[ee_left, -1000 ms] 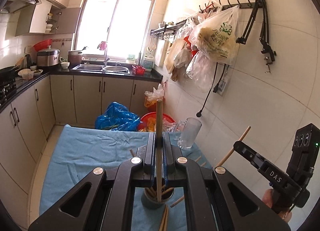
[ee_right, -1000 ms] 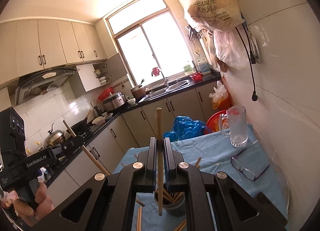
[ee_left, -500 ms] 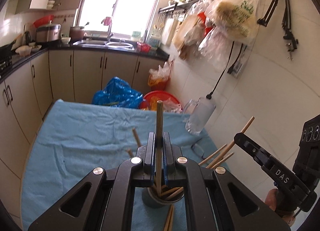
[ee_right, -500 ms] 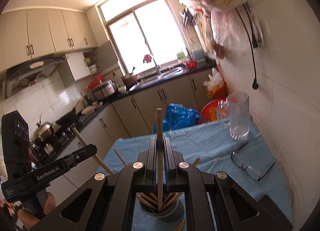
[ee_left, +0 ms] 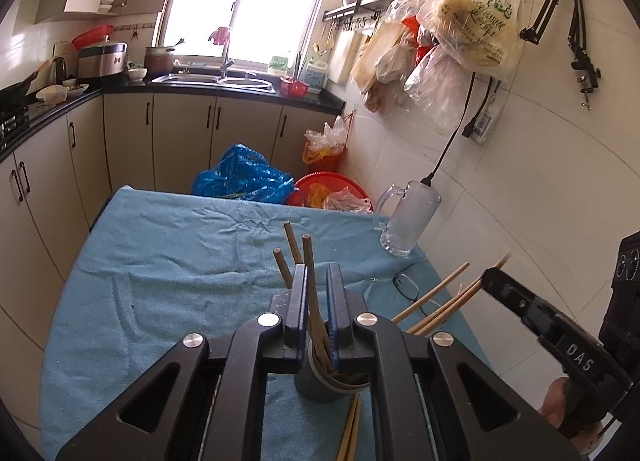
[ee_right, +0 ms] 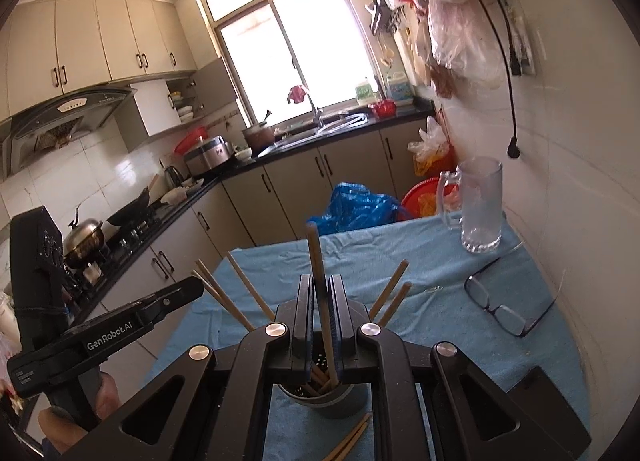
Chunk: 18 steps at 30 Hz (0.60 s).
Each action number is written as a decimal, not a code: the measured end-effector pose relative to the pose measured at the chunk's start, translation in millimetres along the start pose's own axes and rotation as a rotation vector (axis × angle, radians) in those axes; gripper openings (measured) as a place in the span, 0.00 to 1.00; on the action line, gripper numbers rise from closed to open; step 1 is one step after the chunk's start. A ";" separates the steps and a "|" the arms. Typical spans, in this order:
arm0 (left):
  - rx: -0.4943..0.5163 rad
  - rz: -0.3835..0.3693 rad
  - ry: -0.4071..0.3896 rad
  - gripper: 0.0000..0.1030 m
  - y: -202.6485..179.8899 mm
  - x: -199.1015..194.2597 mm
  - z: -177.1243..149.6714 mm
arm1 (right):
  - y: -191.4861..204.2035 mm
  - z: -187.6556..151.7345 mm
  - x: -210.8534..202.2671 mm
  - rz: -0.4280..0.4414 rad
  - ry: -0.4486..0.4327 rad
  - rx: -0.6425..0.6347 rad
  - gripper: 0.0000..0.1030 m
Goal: Organize utensils
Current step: 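Lower both held chopsticks down into the black cup, then open the left gripper in the cup while the right gripper releases its chopstick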
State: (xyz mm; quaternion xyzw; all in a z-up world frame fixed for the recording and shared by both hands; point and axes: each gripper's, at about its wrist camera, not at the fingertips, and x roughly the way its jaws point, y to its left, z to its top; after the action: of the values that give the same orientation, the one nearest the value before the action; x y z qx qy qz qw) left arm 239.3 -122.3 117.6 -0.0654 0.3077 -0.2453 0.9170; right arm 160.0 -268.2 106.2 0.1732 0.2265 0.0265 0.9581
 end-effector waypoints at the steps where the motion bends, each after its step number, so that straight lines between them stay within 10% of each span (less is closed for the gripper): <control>1: -0.002 0.001 -0.008 0.19 -0.3 -4.6 -0.2 | 0.8 1.1 -5.6 -0.001 -0.010 -0.002 0.10; 5: -0.012 0.033 -0.061 0.30 4.3 -27.8 -6.7 | -1.8 -0.7 -34.9 -0.007 -0.062 -0.004 0.18; 13: -0.073 0.130 -0.081 0.47 39.3 -57.0 -56.1 | -12.2 -52.2 -57.1 -0.044 -0.063 0.013 0.73; 18: -0.151 0.213 -0.008 0.49 76.1 -52.1 -105.8 | -22.6 -96.5 -43.2 -0.090 0.023 0.022 0.78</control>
State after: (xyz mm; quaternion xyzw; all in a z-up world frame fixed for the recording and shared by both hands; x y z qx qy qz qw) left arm 171.4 -27.2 39.9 -0.1021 0.3269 -0.1222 0.9315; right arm 78.0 -264.0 36.0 0.1733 0.2451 -0.0169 0.9537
